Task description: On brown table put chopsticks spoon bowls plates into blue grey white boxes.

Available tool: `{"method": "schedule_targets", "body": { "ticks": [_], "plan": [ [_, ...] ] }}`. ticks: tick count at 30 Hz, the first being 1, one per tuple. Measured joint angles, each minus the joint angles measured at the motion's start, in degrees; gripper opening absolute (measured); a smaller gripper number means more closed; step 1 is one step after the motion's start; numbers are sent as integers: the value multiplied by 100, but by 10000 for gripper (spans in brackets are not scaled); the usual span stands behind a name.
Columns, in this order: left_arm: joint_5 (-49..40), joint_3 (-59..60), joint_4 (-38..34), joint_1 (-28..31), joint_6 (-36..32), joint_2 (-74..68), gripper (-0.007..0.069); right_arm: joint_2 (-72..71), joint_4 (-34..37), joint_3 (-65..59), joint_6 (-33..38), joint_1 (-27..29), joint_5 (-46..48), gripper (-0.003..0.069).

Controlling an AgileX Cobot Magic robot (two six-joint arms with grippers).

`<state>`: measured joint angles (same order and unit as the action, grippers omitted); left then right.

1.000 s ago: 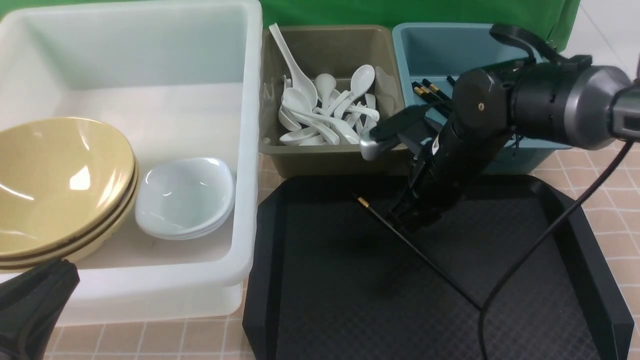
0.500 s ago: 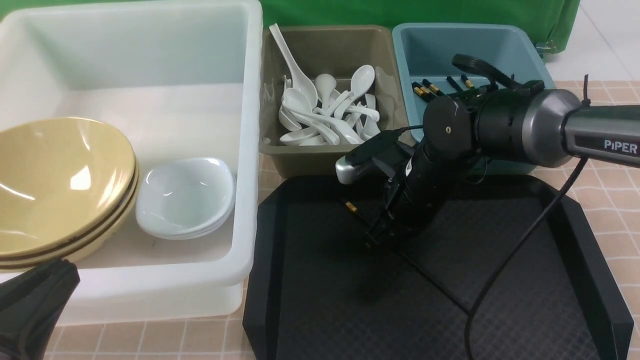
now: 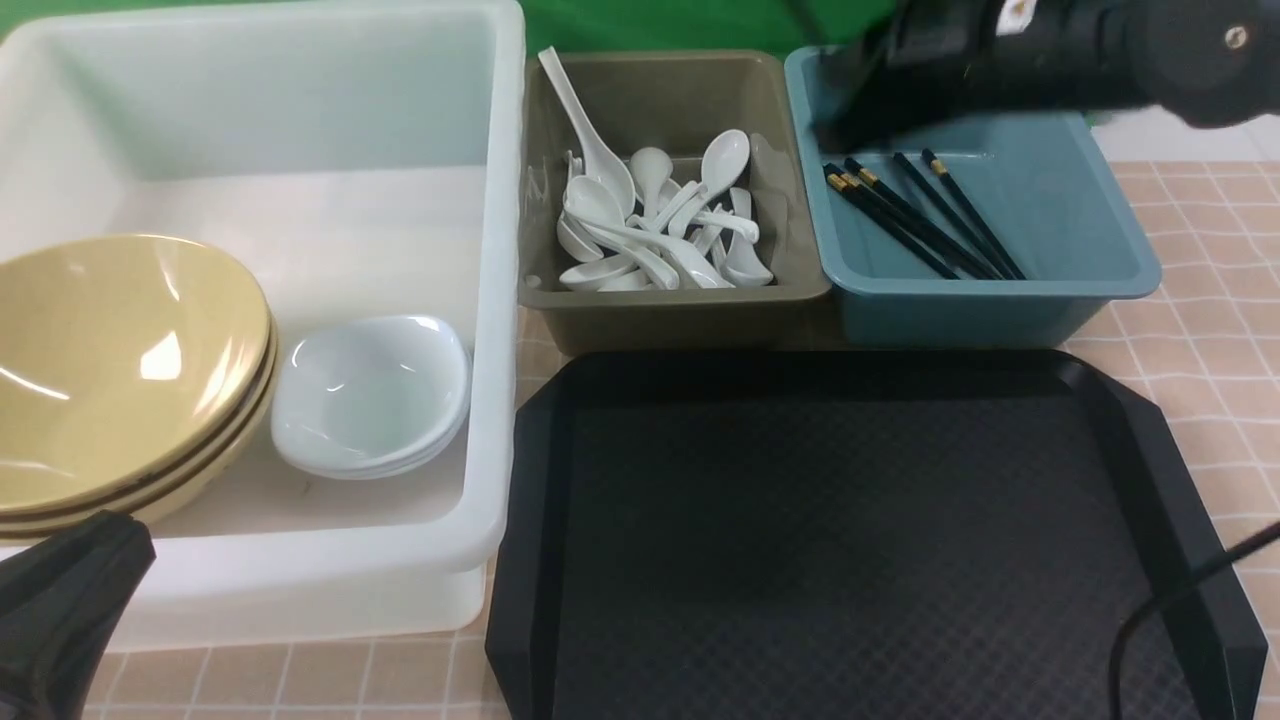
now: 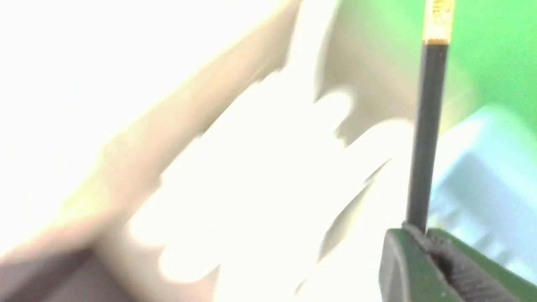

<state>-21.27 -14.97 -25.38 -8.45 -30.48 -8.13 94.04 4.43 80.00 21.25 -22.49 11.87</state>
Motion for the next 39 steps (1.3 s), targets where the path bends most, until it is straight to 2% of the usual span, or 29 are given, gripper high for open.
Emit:
{"method": "schedule_targets", "body": {
  "ticks": [2, 3, 5, 7, 10, 13, 15, 16, 17, 18, 19, 22, 25, 29, 39],
  "plan": [
    [23, 0, 66, 0, 0, 0, 5, 250, -5, 0, -42, 264, -942, 72],
    [31, 0, 85, 0, 0, 0, 5, 306, -5, 0, -69, 302, -1070, 77],
    [40, 0, 146, 0, 0, 0, 5, 654, -5, 0, -393, 516, -1472, 139],
    [35, 0, 153, 0, 0, 0, 5, 806, -5, -17, -723, 671, -1323, 227],
    [-5, 0, 157, 0, 0, 0, 5, 704, -5, -23, -851, 901, -796, 331],
    [-55, 0, 168, 0, 0, 0, 5, 276, -5, -23, -838, 1050, -70, 358],
    [-77, 0, 173, 0, 0, 0, 5, -428, -32, -35, -750, 1134, 597, 311],
    [-88, 0, 173, 0, 0, 0, 5, -783, -32, -89, -657, 1147, 808, 258],
    [-88, 0, 173, 0, 0, 0, 5, -860, -32, -106, -629, 1147, 808, 258],
    [-93, 0, 173, 0, 0, 0, 5, -1503, -38, -332, -410, 1119, 888, 177],
    [-93, 0, 173, 0, 0, 0, 5, -1935, -38, -610, -236, 1054, 788, 115],
    [-93, 0, 173, 0, 0, 0, 5, -3245, -38, -1534, 30, 837, 242, 41],
    [-105, 0, 173, 0, 0, 0, 5, -4063, -32, -2352, 117, 743, -261, 36],
    [-112, 0, 173, 0, 0, 0, 5, -5518, -32, -4429, 118, 710, -1254, 36],
    [-112, 0, 173, 0, 5, 0, 5, -7656, 10, -7951, -59, 703, -1373, 38]
  ]
}}
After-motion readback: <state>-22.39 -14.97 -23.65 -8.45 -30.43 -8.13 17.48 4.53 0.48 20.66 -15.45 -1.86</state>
